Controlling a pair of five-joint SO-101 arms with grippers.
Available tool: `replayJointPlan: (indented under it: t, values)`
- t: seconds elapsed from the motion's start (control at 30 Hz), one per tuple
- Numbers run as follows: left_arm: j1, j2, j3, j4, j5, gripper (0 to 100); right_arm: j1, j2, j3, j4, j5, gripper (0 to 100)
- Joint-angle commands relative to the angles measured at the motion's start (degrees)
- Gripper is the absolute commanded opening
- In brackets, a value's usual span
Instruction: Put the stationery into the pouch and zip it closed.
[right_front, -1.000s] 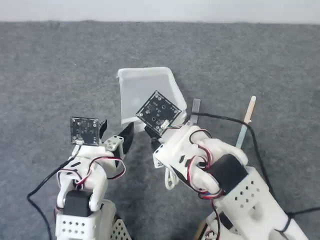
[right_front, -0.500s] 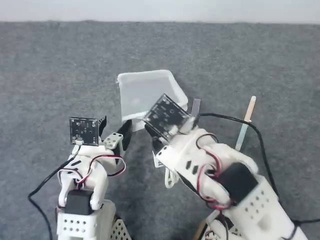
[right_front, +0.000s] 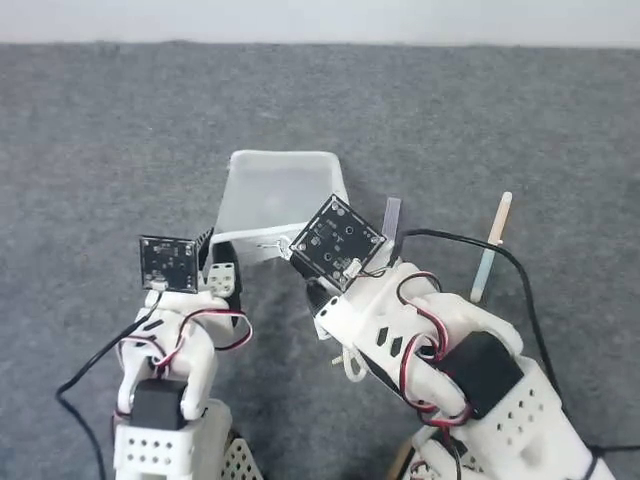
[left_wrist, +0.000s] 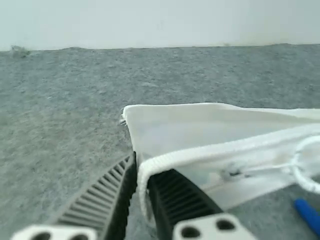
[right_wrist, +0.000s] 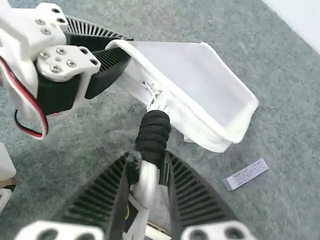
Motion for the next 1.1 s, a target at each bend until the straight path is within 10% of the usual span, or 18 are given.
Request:
replayJointPlan:
  t: [0.0,0.73,1.07]
  values:
    - [-3.43,-0.7,-5.76,3.52,0.88,1,4.53,-0.04,-0.88,-0.31,1.14,0.6]
    - [-15.21,-0.7,-8.66,4.84,4.48,1,12.88,9.71,-4.66,-2.86,1.49,0.7]
    - [-20.04,-0.44,-9.98,4.92,6.51,1,13.05,17.36,-6.33,-4.09,1.41,18.0]
